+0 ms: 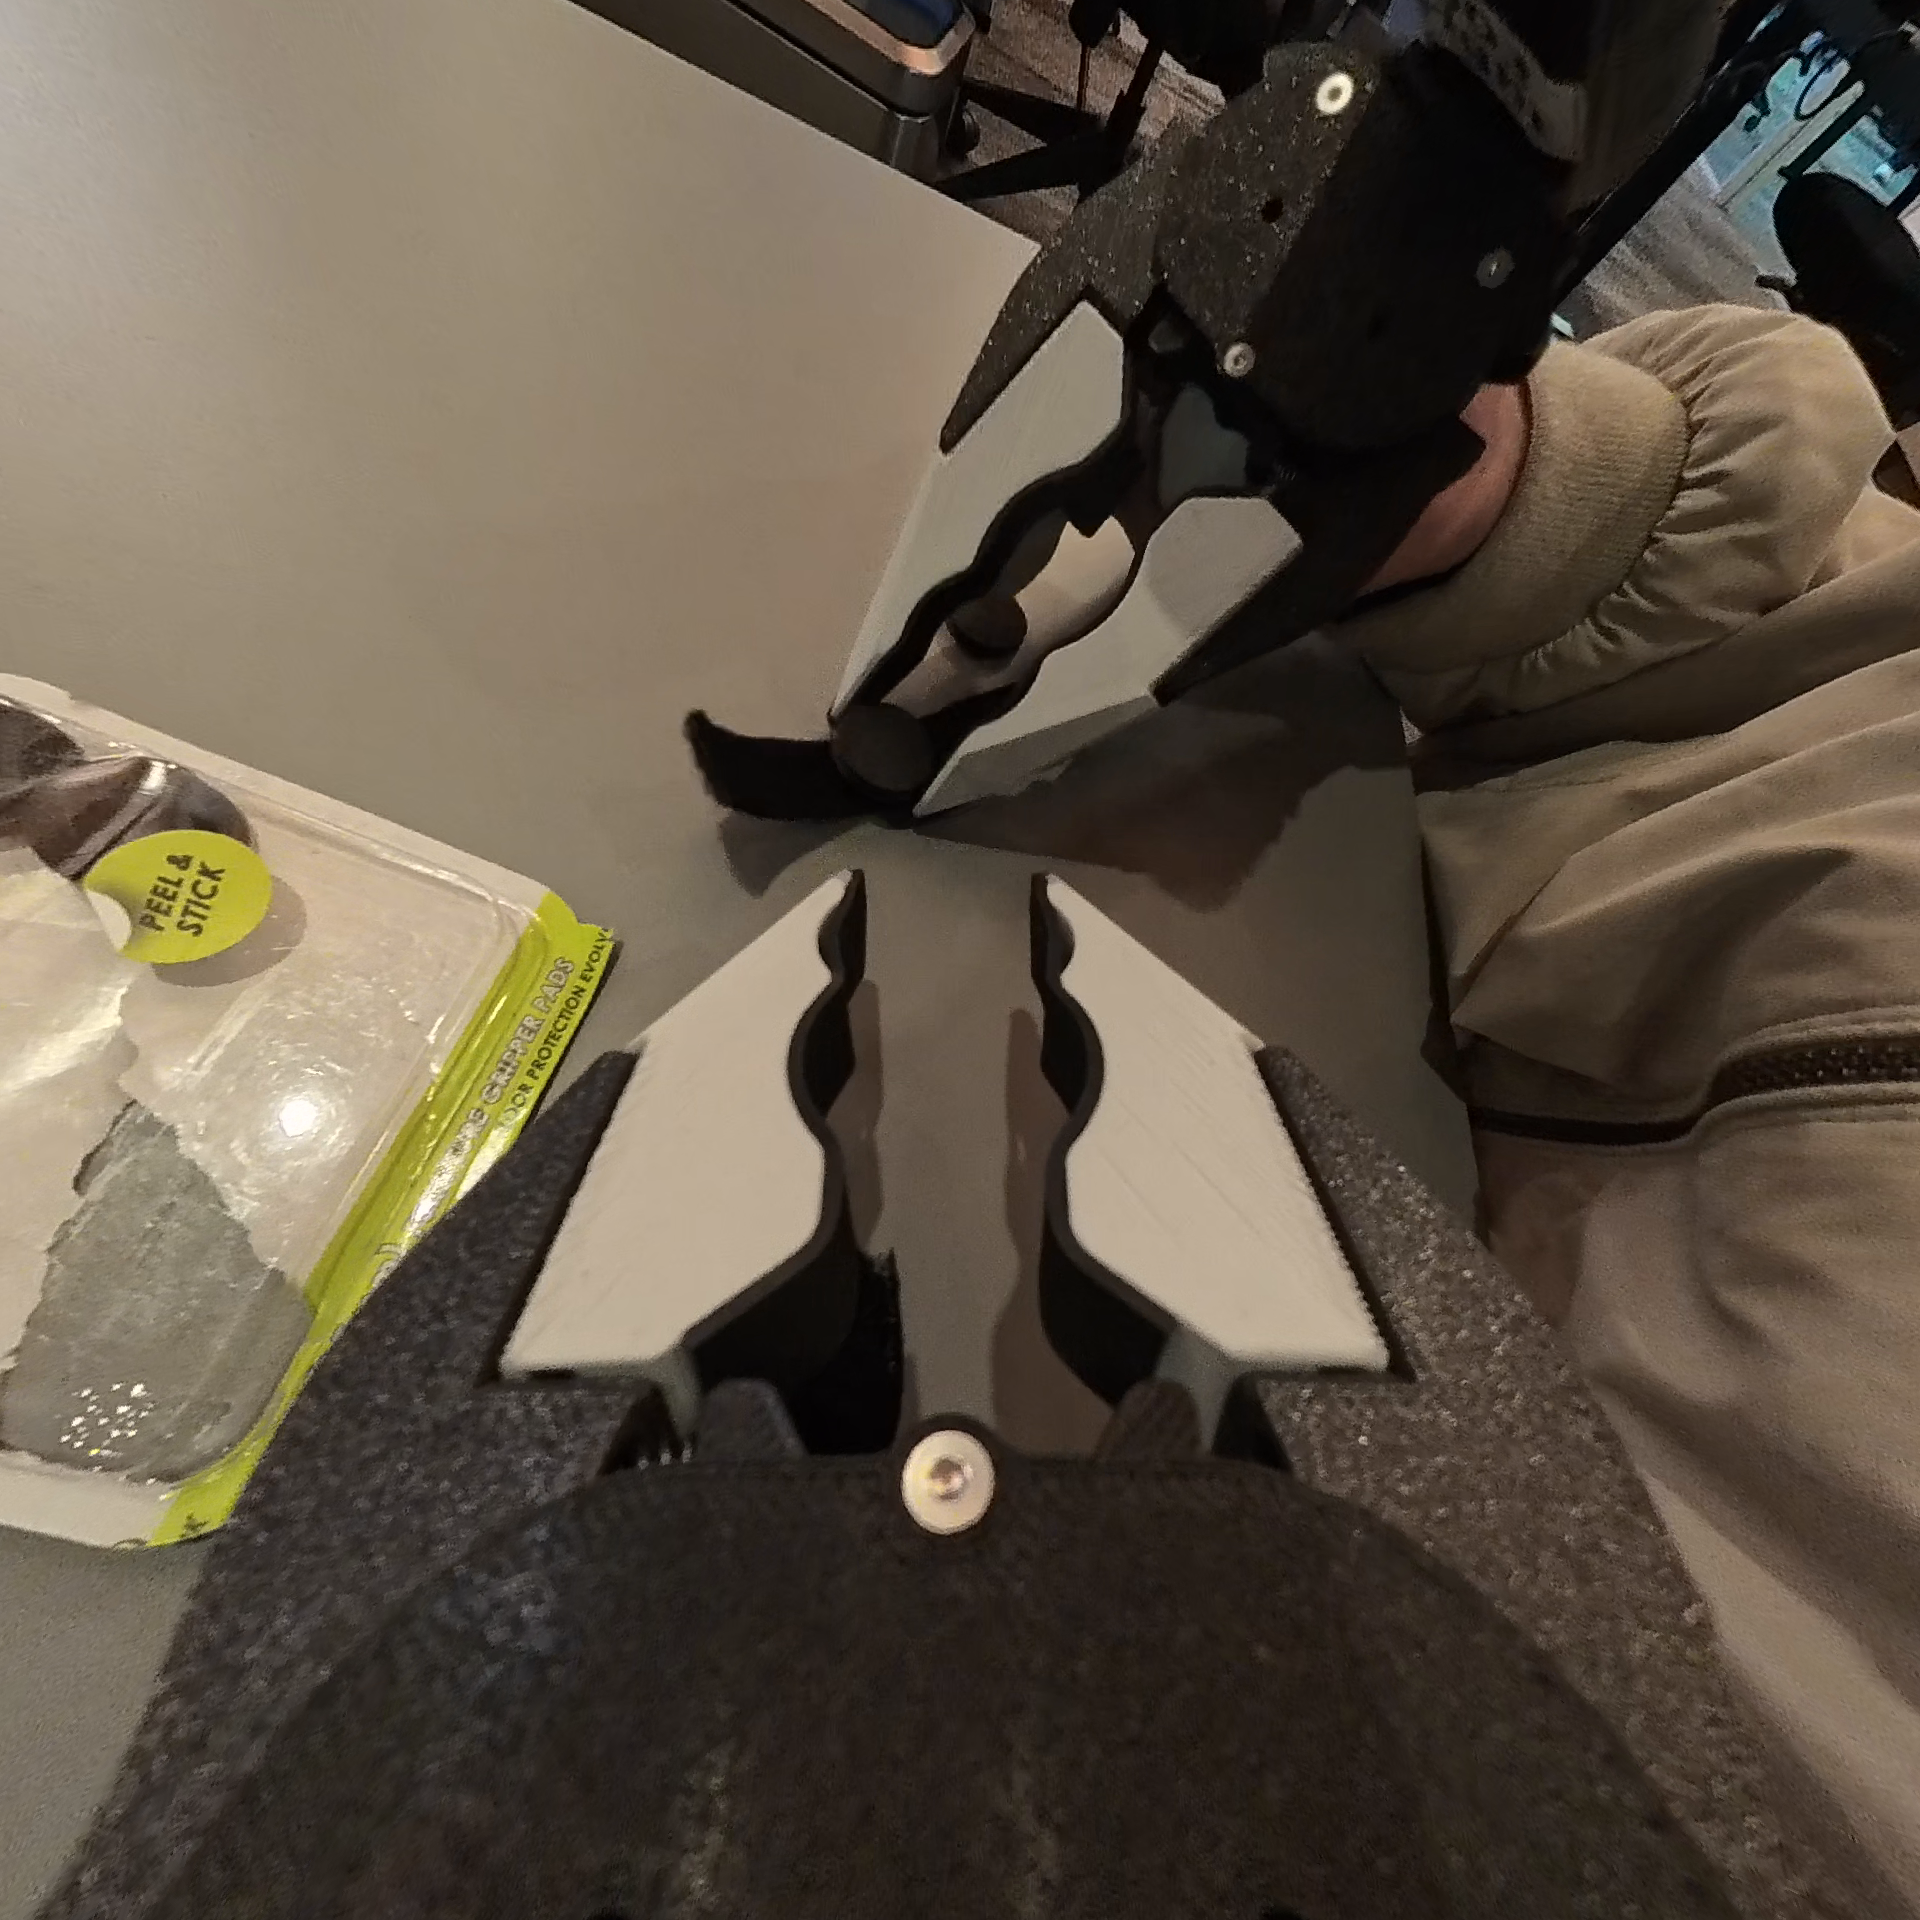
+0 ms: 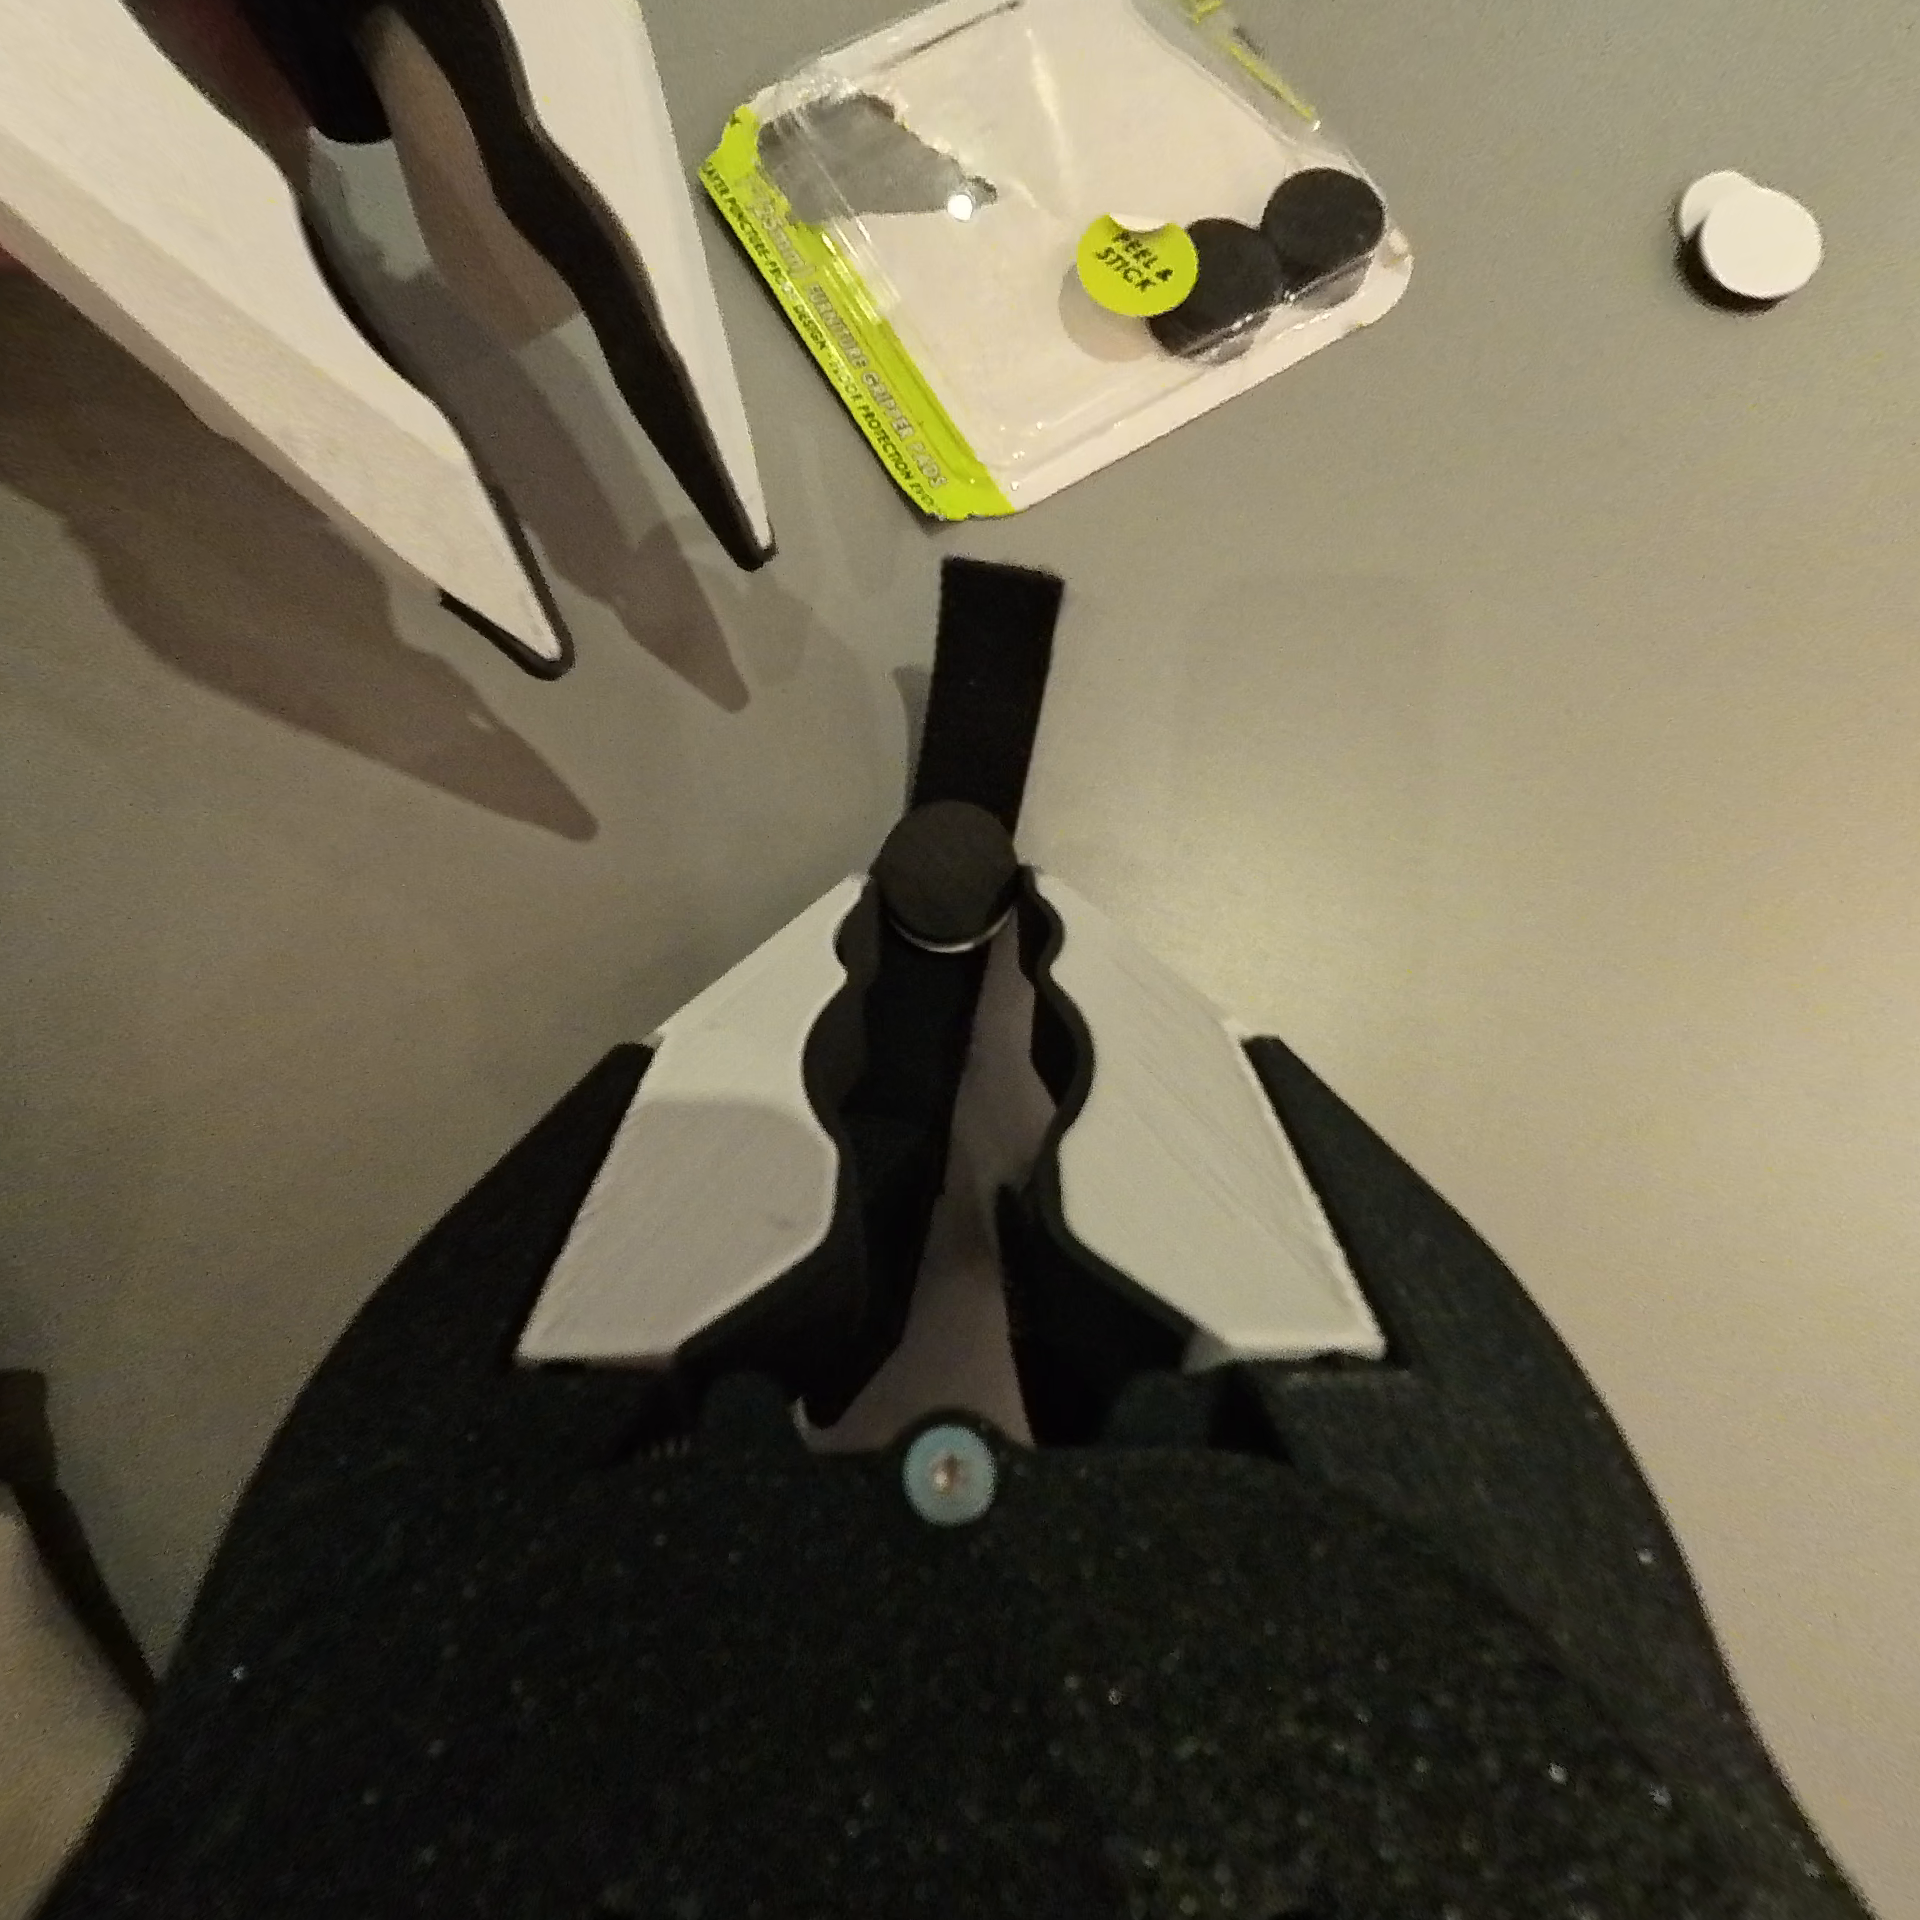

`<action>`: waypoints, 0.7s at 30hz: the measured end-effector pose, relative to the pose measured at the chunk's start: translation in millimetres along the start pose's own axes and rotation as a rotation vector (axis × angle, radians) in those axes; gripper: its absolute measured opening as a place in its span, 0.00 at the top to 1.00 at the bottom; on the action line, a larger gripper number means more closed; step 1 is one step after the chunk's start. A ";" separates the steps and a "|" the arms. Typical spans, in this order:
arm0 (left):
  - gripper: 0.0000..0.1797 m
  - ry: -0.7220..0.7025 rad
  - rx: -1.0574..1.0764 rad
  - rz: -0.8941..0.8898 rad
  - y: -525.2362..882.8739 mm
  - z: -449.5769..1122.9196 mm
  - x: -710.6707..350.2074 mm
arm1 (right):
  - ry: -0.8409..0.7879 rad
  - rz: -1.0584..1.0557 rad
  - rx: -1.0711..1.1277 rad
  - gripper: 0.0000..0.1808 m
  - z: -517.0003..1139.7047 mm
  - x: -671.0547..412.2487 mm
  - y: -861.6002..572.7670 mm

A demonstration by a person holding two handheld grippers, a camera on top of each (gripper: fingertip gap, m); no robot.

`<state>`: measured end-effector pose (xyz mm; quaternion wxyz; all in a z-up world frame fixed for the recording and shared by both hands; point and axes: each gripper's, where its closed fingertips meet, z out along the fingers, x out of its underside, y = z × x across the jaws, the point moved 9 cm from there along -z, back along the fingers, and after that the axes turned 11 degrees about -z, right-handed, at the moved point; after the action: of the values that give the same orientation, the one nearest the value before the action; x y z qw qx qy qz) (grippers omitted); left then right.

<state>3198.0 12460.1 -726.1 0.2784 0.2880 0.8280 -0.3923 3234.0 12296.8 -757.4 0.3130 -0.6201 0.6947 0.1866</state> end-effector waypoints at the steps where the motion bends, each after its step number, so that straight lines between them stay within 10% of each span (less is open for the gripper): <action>1: 0.83 -0.001 -0.001 0.000 0.0 -0.3 0.1 | 0.003 0.005 0.001 0.86 -0.5 0.3 -0.6; 21: 0.83 0.004 0.002 -0.002 0.5 0.2 0.7 | 0.026 0.058 0.069 0.79 -36.5 13.3 -9.4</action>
<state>3197.9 12460.4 -726.9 0.2759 0.2881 0.8287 -0.3927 3235.3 12261.8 -738.3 0.3195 -0.5910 0.7224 0.1636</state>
